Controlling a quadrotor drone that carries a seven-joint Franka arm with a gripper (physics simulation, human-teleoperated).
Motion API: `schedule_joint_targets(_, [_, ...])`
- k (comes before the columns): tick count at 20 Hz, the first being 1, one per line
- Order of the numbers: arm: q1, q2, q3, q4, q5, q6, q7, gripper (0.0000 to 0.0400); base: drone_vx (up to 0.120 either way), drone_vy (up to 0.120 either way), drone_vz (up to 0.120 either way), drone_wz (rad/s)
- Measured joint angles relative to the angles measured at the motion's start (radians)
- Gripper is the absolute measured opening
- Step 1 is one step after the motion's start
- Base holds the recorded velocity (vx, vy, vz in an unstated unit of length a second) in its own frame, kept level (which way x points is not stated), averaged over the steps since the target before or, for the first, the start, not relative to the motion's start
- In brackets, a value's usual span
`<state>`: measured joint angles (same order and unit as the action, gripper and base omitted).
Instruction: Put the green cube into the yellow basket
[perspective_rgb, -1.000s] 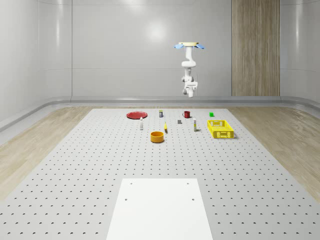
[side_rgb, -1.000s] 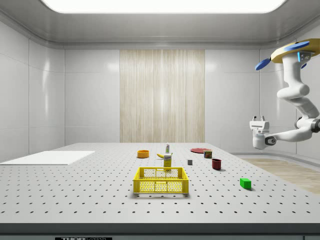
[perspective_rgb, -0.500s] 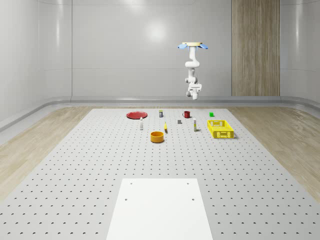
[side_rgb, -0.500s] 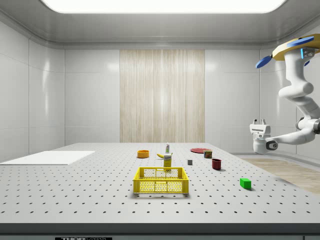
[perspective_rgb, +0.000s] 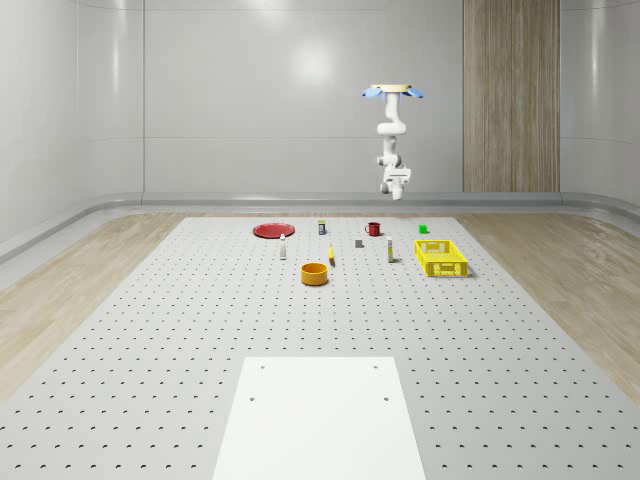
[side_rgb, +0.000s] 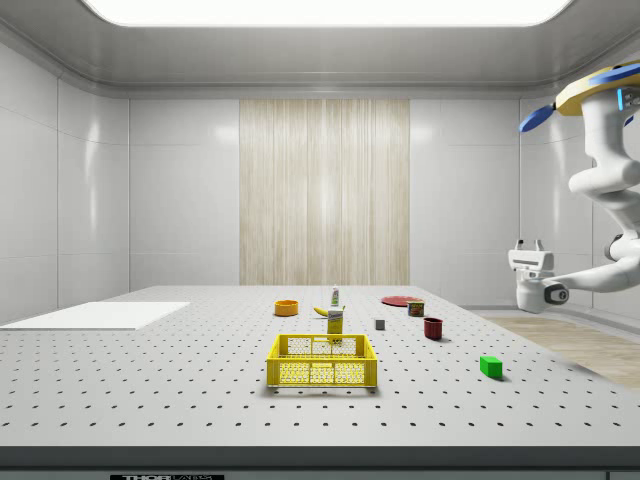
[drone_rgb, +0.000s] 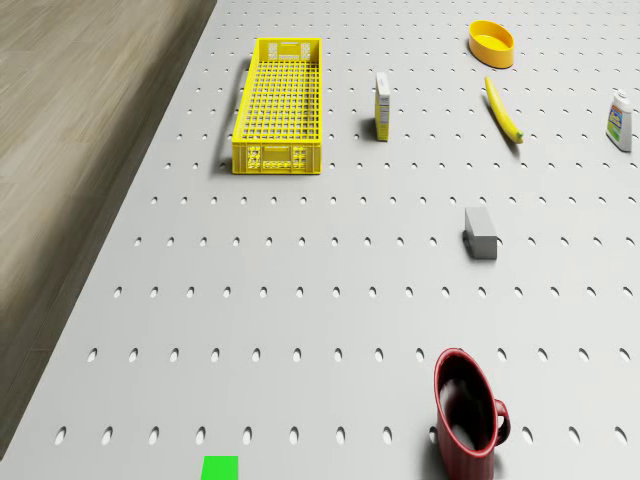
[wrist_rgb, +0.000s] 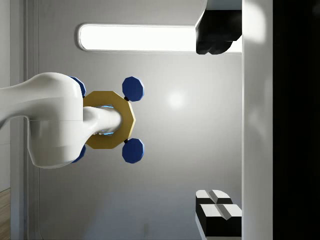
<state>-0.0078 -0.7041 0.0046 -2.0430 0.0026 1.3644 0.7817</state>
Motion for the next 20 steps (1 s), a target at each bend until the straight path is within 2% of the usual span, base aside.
schedule_joint_targets(20, [-0.004,-0.010,0.009,-0.009,-0.011,0.014,0.001,0.0400,0.000,0.120,0.000,0.000])
